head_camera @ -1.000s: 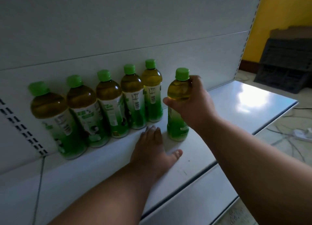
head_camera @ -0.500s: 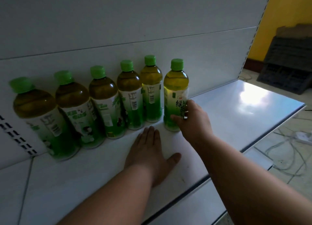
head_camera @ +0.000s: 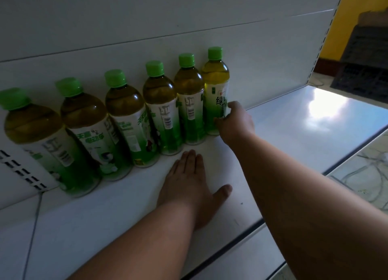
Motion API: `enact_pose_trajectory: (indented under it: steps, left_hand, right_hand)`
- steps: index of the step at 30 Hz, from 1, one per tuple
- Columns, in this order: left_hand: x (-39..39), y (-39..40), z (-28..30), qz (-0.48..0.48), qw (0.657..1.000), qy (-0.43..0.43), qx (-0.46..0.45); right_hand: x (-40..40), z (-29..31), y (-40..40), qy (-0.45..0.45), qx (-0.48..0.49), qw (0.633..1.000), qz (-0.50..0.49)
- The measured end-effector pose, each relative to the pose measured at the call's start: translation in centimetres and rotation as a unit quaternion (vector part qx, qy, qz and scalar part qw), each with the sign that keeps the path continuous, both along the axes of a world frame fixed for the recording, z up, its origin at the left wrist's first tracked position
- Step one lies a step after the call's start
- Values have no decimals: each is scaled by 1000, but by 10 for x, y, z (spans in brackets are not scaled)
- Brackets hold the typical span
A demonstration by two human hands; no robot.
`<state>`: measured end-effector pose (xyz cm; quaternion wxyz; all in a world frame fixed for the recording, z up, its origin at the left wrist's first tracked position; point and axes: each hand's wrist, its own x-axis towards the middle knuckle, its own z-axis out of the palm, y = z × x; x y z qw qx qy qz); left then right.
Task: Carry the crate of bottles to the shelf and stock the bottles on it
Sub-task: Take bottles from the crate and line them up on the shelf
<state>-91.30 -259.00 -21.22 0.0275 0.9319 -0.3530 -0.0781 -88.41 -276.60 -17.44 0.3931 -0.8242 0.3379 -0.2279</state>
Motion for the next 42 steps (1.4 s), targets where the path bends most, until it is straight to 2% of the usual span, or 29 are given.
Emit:
enact_pose_trajectory:
  steps: [2,6,10,14,20,25,29,34,42]
  left_hand:
    - [1,-1,0,3,1000,0,2]
    - [-3,3,8,10,1000,13,-26]
    - [-28,23,32,-18,997,-36,-68]
    - [-75,57,68,-95,990,-54,-90]
    - [-177,111,107,-174,974,-13,-148]
    - [-272,124,111,-269,949,12,-164]
    - [-345,117,89,-335,930,35,-148]
    - [-424,100,28,-400,909,58,-102]
    - [-486,58,-90,-421,903,86,-15]
  right_hand:
    - [-15,-4,1,-6,-7,1000,-2]
    - [-67,2,19,36,-104,993,47]
    - [-135,30,47,140,-204,964,95]
    - [-209,68,92,236,-247,934,103]
    - [-352,119,177,302,-252,919,31]
    - [-470,127,219,334,-239,910,-60]
    - [-546,97,232,337,-186,914,-128]
    - [-627,24,230,346,-87,910,-212]
    - [-705,-105,198,356,88,888,-277]
